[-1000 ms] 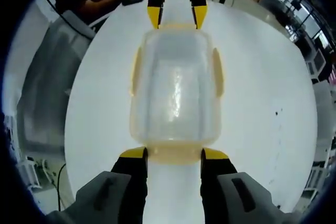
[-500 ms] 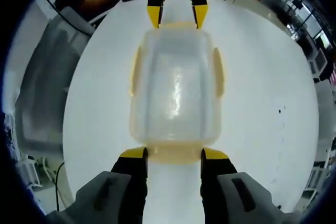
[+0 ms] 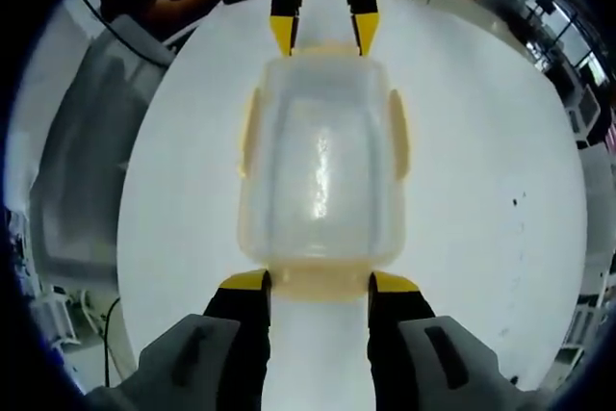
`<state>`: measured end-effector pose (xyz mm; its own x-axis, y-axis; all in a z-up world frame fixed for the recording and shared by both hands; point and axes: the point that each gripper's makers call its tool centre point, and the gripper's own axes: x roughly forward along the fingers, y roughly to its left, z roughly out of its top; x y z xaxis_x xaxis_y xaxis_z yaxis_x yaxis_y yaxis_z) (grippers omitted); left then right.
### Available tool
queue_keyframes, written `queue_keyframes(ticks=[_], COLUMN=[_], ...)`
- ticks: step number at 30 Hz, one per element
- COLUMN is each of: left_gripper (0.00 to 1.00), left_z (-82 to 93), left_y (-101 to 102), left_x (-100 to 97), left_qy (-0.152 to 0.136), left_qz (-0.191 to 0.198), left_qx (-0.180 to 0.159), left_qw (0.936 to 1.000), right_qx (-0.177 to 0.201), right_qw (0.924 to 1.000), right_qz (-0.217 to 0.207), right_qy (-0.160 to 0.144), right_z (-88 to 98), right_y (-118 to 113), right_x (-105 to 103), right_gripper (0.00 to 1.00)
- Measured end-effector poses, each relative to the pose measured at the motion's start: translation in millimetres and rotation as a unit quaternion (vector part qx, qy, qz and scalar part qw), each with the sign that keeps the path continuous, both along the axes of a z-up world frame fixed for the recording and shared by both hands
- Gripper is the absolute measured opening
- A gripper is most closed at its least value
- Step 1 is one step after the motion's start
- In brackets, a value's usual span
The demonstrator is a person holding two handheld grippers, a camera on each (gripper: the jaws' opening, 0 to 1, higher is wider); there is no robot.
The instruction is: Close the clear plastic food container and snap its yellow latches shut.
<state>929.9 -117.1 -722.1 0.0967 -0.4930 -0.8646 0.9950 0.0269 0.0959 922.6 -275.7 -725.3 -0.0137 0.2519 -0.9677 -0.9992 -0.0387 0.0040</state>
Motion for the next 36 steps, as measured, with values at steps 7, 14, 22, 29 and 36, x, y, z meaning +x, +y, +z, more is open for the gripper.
queue_keyframes(ticks=[7, 14, 22, 29, 36], left_gripper=[0.33, 0.33, 0.33, 0.33, 0.36], left_z=[-0.4, -0.9, -4.2, -4.0, -3.6], left_y=[0.1, 0.4, 1.9, 5.4, 10.2], left_x=[-0.6, 0.3, 0.7, 0.9, -0.1], left_qy=[0.001, 0.003, -0.003, 0.0, 0.003], left_qz=[-0.003, 0.0, -0.004, 0.002, 0.007], left_qx=[0.003, 0.0, 0.008, 0.006, 0.007], left_qw=[1.0, 1.0, 0.9999, 1.0, 0.9999], right_qx=[-0.004, -0.005, -0.013, -0.016, -0.01], right_qw=[1.0, 1.0, 0.9999, 0.9998, 0.9999], right_qz=[0.001, 0.004, 0.007, 0.008, -0.011], right_qy=[0.004, 0.002, -0.002, -0.005, 0.005], right_z=[-2.7, -3.5, -5.8, -7.9, -6.8], right_y=[-0.2, -0.6, -1.7, -3.7, -4.5], right_x=[-0.6, 2.0, 1.8, 1.9, 0.1], right_gripper=[0.36, 0.36, 0.37, 0.35, 0.35])
